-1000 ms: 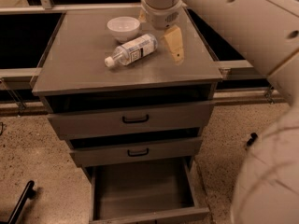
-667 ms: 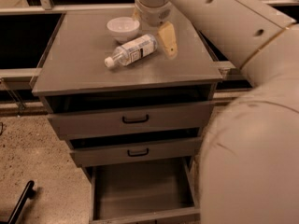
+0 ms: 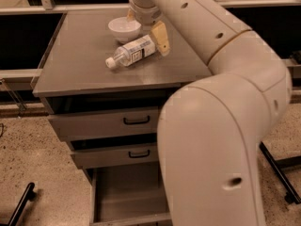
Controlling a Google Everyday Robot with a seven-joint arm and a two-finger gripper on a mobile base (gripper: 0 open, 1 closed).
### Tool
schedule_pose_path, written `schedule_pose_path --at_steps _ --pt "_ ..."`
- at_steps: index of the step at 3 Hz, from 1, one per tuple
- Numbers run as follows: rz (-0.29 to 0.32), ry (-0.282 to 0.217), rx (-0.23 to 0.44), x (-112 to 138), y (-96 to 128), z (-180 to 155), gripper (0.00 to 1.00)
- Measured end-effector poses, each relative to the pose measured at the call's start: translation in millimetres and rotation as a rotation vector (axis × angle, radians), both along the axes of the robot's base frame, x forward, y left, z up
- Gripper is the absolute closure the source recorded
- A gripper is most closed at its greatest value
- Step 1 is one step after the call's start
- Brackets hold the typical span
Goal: Place blue plastic bottle into bottom drawer
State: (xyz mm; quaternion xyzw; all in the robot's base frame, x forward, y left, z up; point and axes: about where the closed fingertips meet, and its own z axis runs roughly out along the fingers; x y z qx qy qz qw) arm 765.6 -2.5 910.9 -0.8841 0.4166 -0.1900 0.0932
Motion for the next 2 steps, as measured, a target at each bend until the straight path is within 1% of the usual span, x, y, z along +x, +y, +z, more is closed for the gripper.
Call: schedule_pose_path --at_steps 1,2 --pt "0.046 0.057 0.031 6.5 18.4 -25.5 0.0" --pt "0.089 0.124 0.066 2.2 35.8 -50.7 0.18"
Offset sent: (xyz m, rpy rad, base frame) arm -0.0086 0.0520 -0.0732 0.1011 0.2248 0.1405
